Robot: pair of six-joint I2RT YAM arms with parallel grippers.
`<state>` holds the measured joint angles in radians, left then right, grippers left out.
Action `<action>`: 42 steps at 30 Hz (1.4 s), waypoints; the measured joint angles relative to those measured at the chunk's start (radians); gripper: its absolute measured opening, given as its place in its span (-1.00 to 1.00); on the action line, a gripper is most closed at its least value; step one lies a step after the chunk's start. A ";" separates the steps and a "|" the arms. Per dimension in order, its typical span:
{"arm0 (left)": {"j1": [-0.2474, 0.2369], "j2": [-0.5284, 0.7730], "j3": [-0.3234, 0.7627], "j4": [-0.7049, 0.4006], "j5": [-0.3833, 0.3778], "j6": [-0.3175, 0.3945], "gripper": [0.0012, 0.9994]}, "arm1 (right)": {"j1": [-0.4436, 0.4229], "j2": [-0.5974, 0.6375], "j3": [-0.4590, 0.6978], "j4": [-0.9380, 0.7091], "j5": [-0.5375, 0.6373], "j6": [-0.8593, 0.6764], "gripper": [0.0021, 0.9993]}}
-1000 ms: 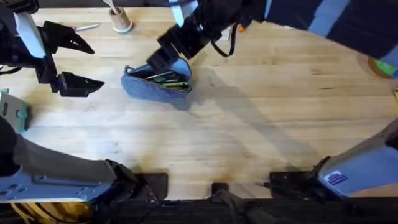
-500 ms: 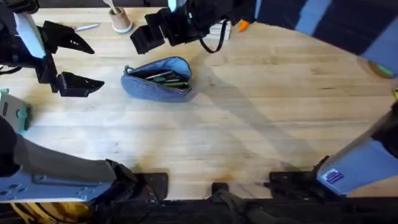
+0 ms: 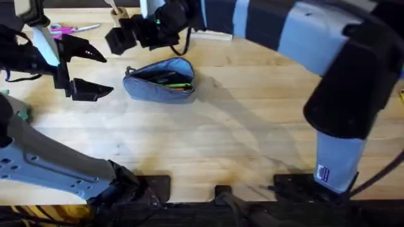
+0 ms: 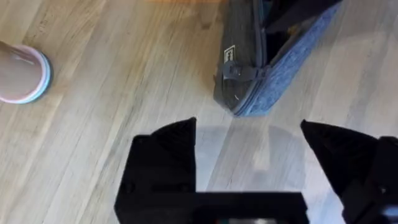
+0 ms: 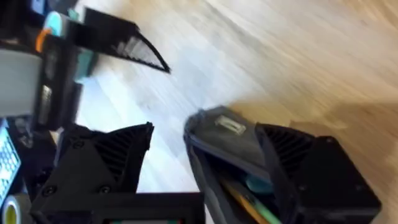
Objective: Unzip the bag, pick up the pens from the table one at a time and place them inside, then zip the bag closed.
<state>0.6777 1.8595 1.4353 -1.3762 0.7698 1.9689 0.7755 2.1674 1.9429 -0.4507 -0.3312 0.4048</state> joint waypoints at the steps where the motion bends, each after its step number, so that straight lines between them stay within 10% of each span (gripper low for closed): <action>1: 0.000 0.008 0.000 0.000 0.002 0.004 0.99 | 0.006 0.013 0.006 0.027 0.000 0.017 0.99; 31: 0.000 0.141 0.000 0.023 0.020 0.040 0.99 | 0.068 0.143 0.014 0.137 -0.163 0.247 0.93; 37: 0.000 0.141 0.000 0.022 0.020 0.040 0.99 | 0.068 0.145 0.014 0.137 -0.157 0.250 0.66; 42: 0.000 0.141 0.000 0.019 0.020 0.040 0.99 | 0.067 0.160 0.014 0.137 -0.152 0.262 -0.17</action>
<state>0.6777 2.0003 1.4353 -1.3575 0.7898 2.0090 0.8430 2.3272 1.9572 -0.3138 -0.4833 0.6663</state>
